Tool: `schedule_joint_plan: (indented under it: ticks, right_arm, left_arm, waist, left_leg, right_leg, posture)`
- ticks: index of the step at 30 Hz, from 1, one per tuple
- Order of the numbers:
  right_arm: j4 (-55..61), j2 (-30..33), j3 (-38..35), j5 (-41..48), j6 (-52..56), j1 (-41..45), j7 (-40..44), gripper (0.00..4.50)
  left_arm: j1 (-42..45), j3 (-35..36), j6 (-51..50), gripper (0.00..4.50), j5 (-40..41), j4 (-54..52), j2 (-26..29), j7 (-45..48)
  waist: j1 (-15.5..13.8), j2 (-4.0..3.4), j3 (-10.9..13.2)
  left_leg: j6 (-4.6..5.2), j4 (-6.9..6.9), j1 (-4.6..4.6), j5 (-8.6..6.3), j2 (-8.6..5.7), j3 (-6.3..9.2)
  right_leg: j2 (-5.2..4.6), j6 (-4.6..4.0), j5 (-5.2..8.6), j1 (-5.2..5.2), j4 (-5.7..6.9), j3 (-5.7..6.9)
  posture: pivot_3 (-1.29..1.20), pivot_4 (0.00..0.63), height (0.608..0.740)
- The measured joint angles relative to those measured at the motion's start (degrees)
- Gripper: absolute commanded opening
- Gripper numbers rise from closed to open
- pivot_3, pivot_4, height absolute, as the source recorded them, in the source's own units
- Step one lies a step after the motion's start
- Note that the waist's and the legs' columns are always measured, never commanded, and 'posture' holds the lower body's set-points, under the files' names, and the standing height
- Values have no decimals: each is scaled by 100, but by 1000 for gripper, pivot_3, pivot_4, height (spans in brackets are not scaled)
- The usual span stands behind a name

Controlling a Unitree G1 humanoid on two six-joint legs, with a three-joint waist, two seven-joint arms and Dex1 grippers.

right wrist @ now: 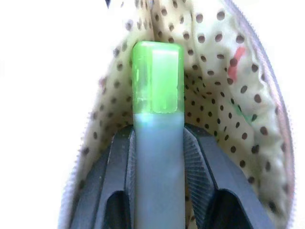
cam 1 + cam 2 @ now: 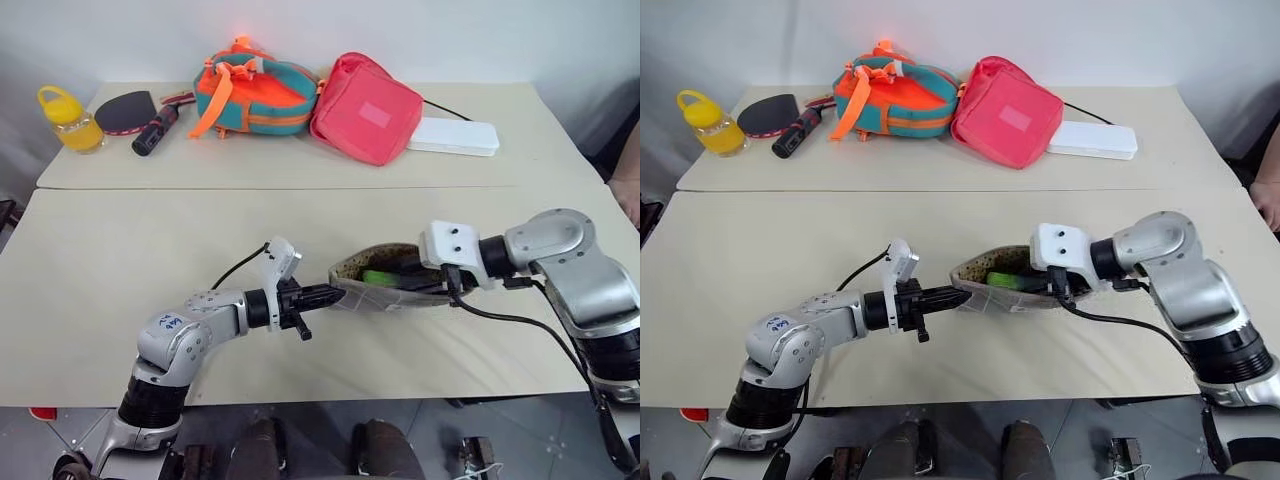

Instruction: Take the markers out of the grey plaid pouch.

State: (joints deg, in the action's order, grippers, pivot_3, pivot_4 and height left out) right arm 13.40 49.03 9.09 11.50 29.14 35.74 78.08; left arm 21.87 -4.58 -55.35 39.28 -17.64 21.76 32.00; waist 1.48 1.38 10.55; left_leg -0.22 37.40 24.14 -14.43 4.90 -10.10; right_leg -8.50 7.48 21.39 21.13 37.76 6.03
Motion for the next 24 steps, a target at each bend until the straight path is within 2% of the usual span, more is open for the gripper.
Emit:
schedule_joint_plan:
  ticks: [3, 9, 13, 18, 24]
  right_arm:
    - [-39, -213, -216, 305, 113, 102, -186, 1049]
    - [170, -1187, -305, 1015, 479, 531, -818, 1049]
    - [84, -1492, -428, 1258, 446, 997, -1231, 1049]
    - [-681, -1450, -947, 1107, -159, 1558, -1662, 1049]
    - [-1134, -1026, -918, 814, -513, 1438, -1527, 1049]
  left_arm:
    - [5, -1, 57, 0, -38, 26, -1, 7]
    - [148, -4, 295, 0, -205, 92, -169, -103]
    - [227, 156, 420, 0, -338, 107, 34, -106]
    - [179, 678, 655, 0, -388, 131, 665, 66]
    - [100, 1500, 1772, 0, -954, 948, 1100, 0]
  waist:
    - [27, 0, 0]
    - [-5, 0, 0]
    - [-4, 1, 1]
    - [22, 1, 1]
    - [10, 1, 2]
  left_leg:
    - [-1, -1, -1, 1, 2, -2]
    - [-1, -1, 11, 0, 0, -1]
    - [0, -6, 13, 0, -2, -2]
    - [-3, -16, 12, 2, 0, -7]
    - [-4, -31, 15, 1, -2, -16]
  right_leg:
    - [2, 0, 0, 4, 3, -2]
    - [-1, 0, 0, 13, 6, -1]
    - [-2, 0, 0, 19, 7, 0]
    - [1, 0, 0, 26, 8, -2]
    - [0, 0, 0, 36, 0, -3]
  posture:
    - [0, 150, 740]
    - [0, 150, 740]
    - [0, 150, 740]
    - [0, 150, 740]
    - [0, 150, 740]
